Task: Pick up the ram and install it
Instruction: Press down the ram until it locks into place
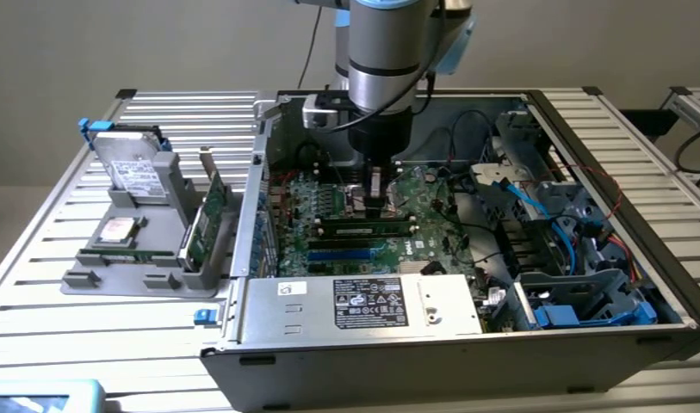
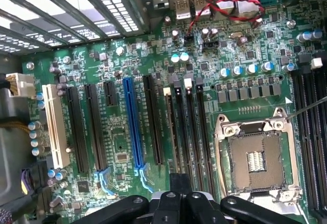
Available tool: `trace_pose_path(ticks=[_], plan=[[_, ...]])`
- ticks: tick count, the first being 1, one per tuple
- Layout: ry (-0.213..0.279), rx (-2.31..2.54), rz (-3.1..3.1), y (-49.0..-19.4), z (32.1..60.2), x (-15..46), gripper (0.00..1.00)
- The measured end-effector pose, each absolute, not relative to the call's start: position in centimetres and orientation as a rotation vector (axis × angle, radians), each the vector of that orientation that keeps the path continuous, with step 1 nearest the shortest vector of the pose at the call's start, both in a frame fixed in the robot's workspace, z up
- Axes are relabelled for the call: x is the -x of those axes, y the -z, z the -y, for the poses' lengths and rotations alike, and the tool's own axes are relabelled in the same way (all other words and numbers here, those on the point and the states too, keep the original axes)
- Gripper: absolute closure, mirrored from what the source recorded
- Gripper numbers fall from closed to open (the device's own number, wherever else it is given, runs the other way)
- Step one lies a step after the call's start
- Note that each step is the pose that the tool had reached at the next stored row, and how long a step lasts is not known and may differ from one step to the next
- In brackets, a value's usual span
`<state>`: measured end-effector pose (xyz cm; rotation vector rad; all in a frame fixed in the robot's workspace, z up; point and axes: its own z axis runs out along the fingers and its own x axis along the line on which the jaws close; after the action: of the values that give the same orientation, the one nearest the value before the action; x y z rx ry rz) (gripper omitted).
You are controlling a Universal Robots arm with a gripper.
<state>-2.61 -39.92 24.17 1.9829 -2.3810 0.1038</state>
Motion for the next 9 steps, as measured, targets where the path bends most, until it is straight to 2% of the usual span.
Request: trace_pose_path(ticks=[9], plan=[[-0.101, -1.828, 2.499, -24.17, 39.92, 2.61, 0.89]])
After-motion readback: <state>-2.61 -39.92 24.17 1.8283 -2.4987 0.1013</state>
